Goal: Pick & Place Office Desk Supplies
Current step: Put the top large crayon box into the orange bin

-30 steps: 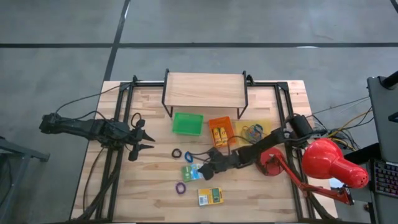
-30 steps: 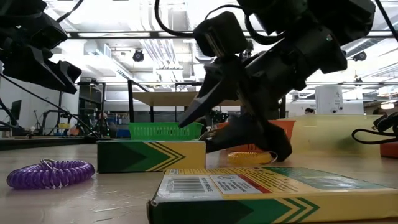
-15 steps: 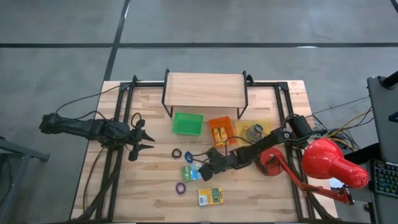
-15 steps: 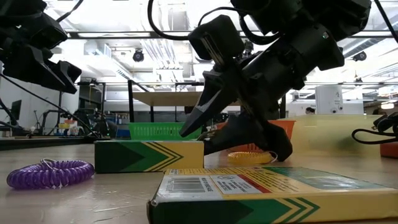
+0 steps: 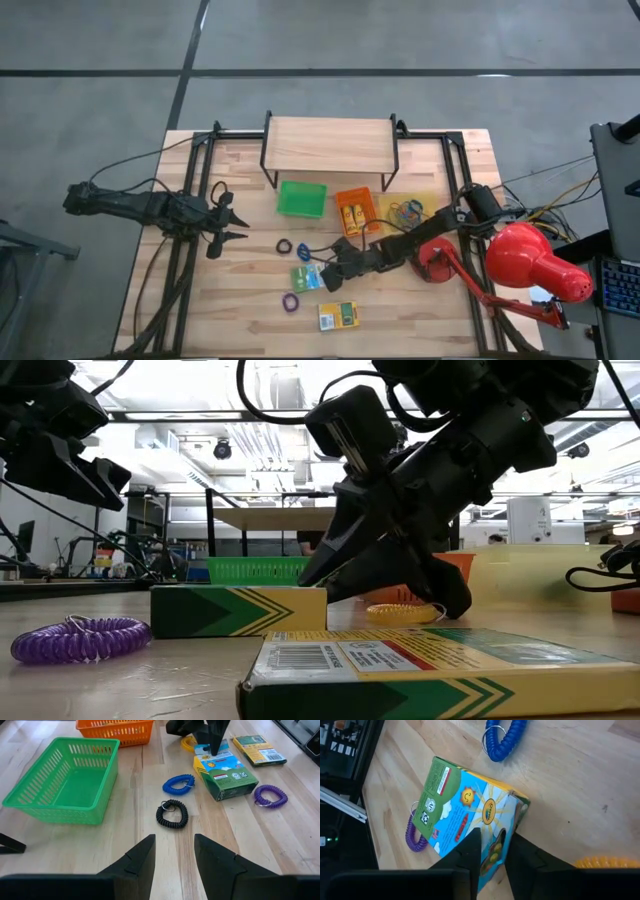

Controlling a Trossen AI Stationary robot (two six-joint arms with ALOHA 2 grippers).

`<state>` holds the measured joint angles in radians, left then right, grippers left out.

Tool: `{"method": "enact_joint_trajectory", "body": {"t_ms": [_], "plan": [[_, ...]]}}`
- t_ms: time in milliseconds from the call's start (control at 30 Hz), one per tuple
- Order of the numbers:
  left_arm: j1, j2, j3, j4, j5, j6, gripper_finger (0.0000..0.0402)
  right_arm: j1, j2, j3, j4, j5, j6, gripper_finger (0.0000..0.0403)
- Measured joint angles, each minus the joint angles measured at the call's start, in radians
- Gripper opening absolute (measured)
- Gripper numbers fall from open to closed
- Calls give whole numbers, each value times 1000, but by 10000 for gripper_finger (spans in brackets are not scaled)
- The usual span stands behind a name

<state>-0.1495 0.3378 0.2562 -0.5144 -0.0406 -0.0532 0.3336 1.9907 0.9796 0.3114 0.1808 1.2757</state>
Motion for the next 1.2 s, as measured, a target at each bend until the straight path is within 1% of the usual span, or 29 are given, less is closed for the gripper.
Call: {"method": "enact_joint_trajectory", "body": {"t_ms": [400,767,1200], "plan": [[0,0,0,0,0,0,143,-1,-1,-1,0,5,-42,12],[0,0,0,0,0,0,142,-1,-21,-4,-5,5,-87,8],[0,0,0,-1,0,0,142,-1,-122,-4,-17,32,-191,8]]}}
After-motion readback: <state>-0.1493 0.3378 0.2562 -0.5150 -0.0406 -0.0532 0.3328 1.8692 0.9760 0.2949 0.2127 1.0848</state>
